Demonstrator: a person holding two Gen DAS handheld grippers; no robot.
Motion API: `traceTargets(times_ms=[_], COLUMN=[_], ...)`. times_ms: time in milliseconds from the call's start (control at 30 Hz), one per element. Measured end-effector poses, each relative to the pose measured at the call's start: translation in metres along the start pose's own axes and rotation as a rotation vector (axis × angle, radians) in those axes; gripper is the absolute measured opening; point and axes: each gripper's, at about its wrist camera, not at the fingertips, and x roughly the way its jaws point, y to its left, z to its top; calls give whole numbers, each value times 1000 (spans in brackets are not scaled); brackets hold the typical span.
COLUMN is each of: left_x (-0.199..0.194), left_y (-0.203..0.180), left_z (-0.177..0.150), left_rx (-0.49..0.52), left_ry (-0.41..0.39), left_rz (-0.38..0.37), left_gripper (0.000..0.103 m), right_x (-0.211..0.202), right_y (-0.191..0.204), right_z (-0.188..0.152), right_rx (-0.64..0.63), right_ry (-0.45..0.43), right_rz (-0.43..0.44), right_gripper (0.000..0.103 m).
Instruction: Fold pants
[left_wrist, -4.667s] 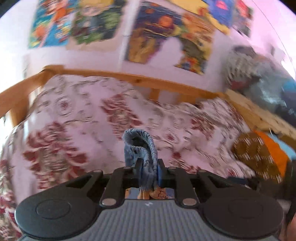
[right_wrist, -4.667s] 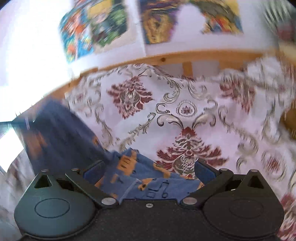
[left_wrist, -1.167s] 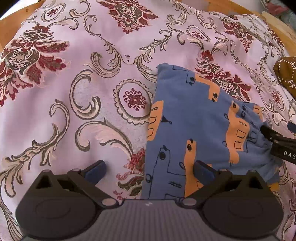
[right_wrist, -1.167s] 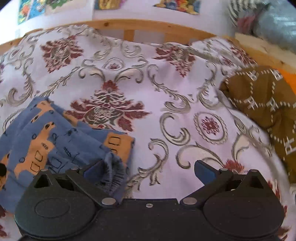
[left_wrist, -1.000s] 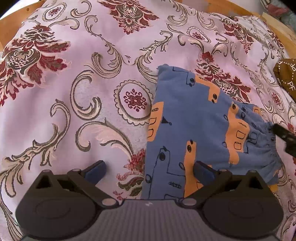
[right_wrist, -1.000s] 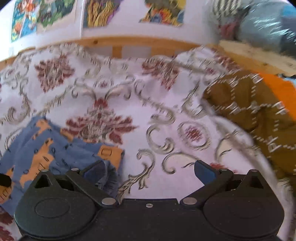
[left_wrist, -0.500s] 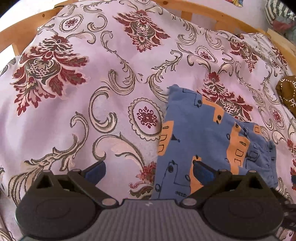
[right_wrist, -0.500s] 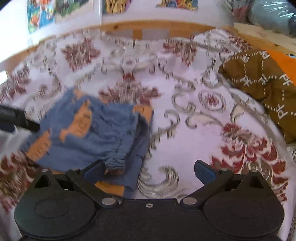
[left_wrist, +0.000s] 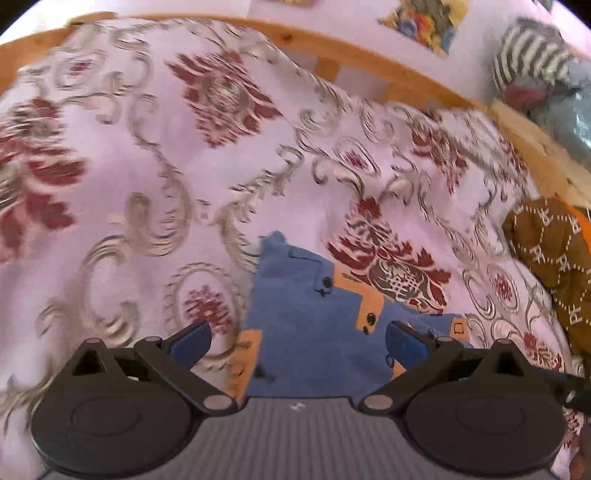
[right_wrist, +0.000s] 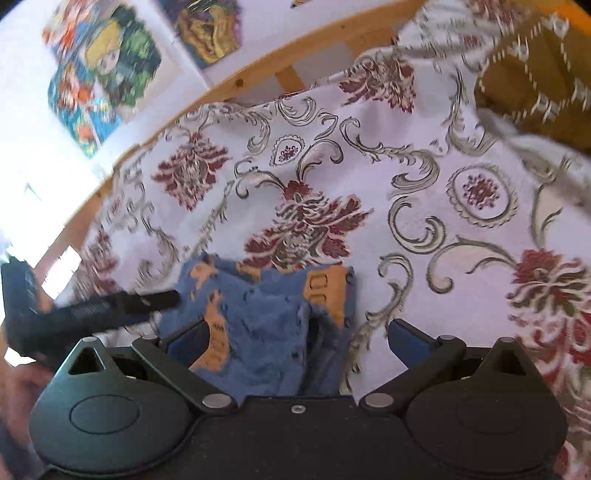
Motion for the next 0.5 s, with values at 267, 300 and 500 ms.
traceTargets(times_ms=[267, 300, 500], left_x=[19, 21, 30], left_y=[7, 8, 13], left_z=[1, -1, -5], left_rx=[131, 135, 125], left_ry=[10, 22, 75], left_rz=[-118, -119, -120], left_gripper=[103, 103, 103], right_x=[24, 25, 34], right_y=[-31, -32, -30], right_z=[4, 3, -3], right_rx=[64, 57, 30], right_ry=[68, 68, 62], right_rz=[136, 147, 168], right_gripper=[102, 102, 102])
